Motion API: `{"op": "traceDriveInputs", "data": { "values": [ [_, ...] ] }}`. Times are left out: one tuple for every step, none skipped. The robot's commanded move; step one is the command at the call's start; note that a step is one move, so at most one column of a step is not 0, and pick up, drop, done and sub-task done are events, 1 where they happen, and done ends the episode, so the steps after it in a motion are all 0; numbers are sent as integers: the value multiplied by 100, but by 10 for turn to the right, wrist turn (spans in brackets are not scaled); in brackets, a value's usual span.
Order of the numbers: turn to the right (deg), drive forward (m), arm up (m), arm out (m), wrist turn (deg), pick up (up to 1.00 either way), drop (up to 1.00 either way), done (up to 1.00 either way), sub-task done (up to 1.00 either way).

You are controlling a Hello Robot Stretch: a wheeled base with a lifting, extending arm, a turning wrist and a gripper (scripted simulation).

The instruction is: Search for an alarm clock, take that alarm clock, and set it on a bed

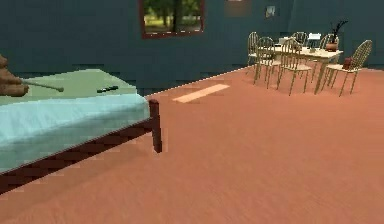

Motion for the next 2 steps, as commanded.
{"op": "traceDriveInputs", "data": {
  "values": [
    [-450,0,0,0,0,0,0,0,0],
    [-420,0,0,0,0,0,0,0,0]
  ]
}}
